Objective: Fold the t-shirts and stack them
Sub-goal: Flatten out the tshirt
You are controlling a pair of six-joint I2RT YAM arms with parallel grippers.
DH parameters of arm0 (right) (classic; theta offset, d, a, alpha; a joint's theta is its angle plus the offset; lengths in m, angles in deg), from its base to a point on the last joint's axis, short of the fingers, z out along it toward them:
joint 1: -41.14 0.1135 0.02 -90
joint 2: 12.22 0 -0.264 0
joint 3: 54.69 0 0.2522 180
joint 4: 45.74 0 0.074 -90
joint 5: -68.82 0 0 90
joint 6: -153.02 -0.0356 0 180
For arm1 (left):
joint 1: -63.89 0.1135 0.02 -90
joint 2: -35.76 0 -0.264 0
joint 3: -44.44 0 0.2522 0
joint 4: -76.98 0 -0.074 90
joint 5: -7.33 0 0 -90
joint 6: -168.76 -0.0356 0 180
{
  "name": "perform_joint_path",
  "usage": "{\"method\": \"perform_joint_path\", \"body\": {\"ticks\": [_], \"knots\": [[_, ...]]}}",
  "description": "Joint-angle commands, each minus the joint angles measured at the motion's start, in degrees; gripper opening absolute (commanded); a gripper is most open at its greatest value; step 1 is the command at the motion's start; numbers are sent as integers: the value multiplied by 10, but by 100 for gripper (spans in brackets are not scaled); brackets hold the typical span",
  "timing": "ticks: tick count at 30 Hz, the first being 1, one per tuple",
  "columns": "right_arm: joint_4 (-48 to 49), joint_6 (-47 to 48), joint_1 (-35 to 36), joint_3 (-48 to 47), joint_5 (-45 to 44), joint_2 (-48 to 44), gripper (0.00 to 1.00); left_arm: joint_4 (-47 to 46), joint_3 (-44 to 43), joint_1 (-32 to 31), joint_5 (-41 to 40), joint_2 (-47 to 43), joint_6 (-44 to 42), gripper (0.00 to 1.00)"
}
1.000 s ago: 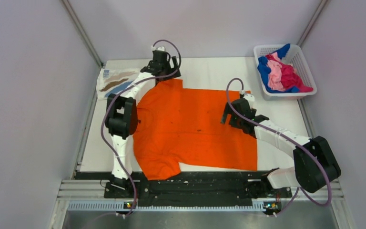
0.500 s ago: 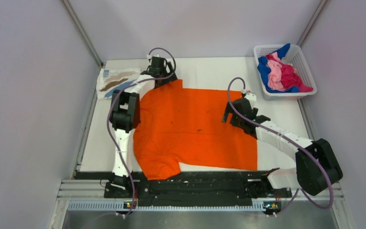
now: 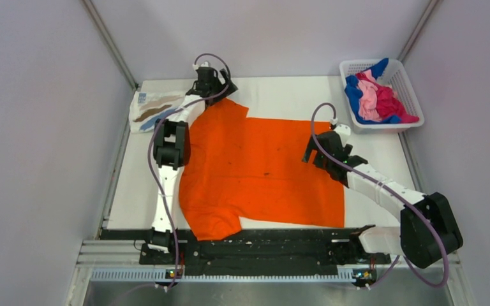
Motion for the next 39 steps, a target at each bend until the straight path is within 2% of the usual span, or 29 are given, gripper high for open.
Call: {"method": "perform_joint_path", "body": {"ticks": [1,5,8,12,14,18,20,22,27,32,39], "knots": [[12,3,-8,1,-9,-1,99,-68,-45,-3,27,-2,16,99],[15,7,-12,-8,-4,12,99,-23,-73,-3,26,-16,-10,99],[14,11,-17,-23,4,28,99,48,-47,-6,3,-65,-40,99],[16,13,-20,-44,10,60,99,188,77,-20,-79,-183,-72,99],[17,15,-25,-54,12,77,99,213,179,-28,-100,-257,-64,99],[23,18,-40,-69,26,109,99,150,396,-42,-50,-407,-64,99],[35,18,-46,-73,37,125,99,136,463,-50,-39,-444,-61,99],[39,20,-48,-82,49,141,99,137,492,-54,-49,-451,-60,99],[41,30,-58,-111,45,188,99,189,453,-55,-91,-386,-55,99],[41,31,-60,-146,30,237,99,194,409,-54,-131,-325,-23,99],[36,43,-72,-190,29,299,99,248,304,-49,-153,-220,-17,99]]}}
